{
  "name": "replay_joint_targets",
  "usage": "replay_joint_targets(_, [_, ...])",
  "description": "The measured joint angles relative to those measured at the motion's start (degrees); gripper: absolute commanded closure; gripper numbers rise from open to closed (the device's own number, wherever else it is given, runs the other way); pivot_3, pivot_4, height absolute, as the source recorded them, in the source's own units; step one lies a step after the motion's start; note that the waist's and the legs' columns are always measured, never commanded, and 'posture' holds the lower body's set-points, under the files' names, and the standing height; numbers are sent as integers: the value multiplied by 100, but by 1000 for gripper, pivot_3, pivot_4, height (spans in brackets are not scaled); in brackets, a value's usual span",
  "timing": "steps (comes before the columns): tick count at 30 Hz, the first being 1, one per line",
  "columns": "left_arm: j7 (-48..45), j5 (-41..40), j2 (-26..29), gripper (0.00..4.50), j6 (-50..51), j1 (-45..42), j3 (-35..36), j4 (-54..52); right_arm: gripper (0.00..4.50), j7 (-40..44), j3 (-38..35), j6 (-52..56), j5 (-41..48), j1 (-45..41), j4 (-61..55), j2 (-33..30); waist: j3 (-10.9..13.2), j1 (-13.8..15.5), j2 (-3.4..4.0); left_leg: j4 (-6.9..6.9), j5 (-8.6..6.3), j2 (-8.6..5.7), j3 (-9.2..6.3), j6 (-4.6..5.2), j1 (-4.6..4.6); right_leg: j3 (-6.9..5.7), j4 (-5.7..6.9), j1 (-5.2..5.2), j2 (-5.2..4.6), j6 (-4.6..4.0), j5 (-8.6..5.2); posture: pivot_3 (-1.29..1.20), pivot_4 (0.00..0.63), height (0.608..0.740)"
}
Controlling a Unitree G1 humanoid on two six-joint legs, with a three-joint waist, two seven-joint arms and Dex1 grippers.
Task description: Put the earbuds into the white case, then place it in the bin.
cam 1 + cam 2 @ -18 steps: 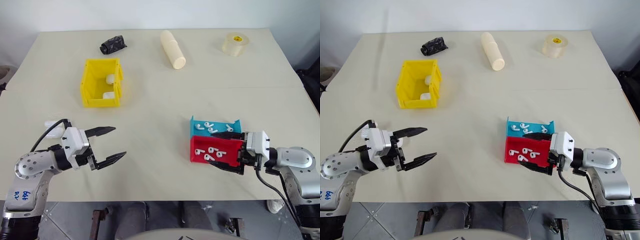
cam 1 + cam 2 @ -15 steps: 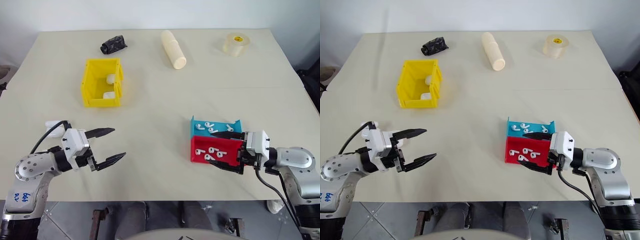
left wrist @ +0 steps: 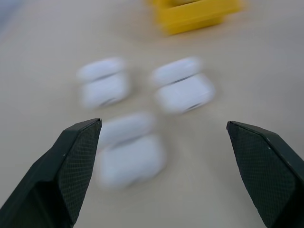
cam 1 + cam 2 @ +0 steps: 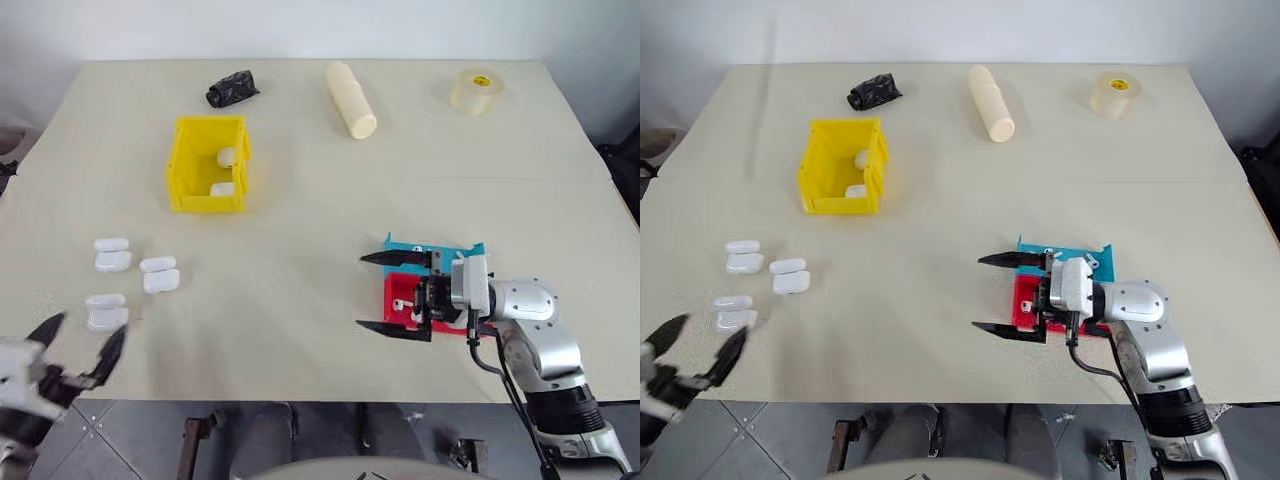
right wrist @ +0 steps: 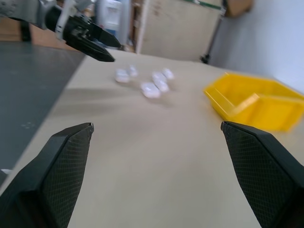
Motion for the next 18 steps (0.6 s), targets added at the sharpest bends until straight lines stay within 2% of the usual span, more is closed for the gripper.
replay_joint_targets(3, [413, -198, -293, 13, 362, 284, 119, -178, 0, 50, 53, 175, 174, -35, -135, -28, -1, 57, -9, 1, -2, -1, 0, 4, 0, 0, -3, 2, -3, 0, 0, 0, 150, 740])
replay_joint_targets(8, [827, -546, -253, 13, 1189, 407, 70, -677, 0, 99, 52, 338, 245, -30, -152, -147, 0, 49, -15, 1, -5, 4, 0, 1, -1, 0, -5, 2, -3, -1, -1, 0, 150, 740])
replay_joint_targets(13, [1515, -1201, 629, 13, 2786, 163, 60, -1303, 0, 250, 65, 458, 299, -61, -110, -193, 1, 33, -11, -2, -6, 13, -1, -6, 2, 2, 5, -5, 3, -8, -4, 0, 150, 740])
replay_joint_targets(18, [2664, -1931, 1525, 13, 4849, -959, 293, -1394, 0, 344, 113, 594, 343, -75, -116, -265, 1, 30, -11, -1, -4, 10, -3, -9, 5, 2, 20, -10, 15, -9, -4, 0, 150, 740])
